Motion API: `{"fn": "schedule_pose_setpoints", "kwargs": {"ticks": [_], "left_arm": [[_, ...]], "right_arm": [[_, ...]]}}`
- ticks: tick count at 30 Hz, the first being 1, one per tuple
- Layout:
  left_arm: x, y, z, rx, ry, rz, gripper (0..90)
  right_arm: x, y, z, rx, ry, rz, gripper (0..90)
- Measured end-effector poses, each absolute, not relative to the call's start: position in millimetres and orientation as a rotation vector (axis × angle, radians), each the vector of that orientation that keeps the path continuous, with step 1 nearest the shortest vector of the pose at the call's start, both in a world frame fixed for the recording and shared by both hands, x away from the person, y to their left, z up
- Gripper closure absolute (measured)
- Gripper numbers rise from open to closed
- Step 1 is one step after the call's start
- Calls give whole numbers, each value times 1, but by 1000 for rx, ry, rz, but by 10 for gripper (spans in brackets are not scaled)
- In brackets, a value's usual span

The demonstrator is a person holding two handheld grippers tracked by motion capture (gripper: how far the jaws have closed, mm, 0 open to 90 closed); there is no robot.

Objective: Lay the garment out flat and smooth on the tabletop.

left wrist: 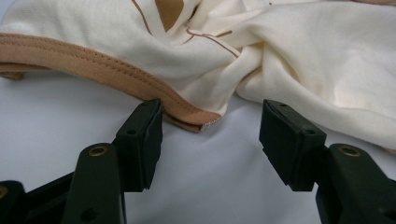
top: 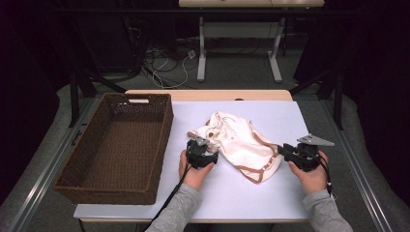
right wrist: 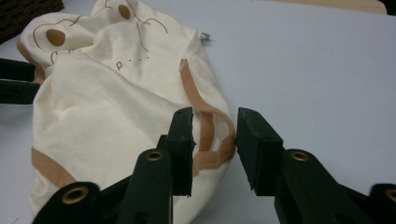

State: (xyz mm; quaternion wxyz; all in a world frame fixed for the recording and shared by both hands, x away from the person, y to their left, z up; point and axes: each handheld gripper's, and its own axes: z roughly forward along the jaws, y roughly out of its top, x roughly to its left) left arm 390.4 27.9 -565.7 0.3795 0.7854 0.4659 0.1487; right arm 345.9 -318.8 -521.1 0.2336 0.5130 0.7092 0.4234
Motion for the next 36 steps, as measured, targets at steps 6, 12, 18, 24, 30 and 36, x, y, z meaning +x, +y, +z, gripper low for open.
{"fn": "schedule_pose_setpoints", "kwargs": {"ticks": [6,12,18,24,30,36], "left_arm": [[396,25,-565,2059,1178,458,583],[399,28,-566,2046,1159,462,753],[403,33,-565,2039,1155,397,882],[402,39,-556,1988,1156,404,900],[401,44,-552,1980,1158,400,900],[401,43,-554,1981,1177,381,731]], "right_arm": [[359,-305,-515,1351,1982,1167,610],[383,-287,-515,1282,2049,1100,587],[411,-277,-525,1289,2072,1055,560],[434,-263,-537,1280,2080,964,539],[451,-253,-544,1285,2080,907,554],[453,-251,-550,1323,2089,877,722]]}}
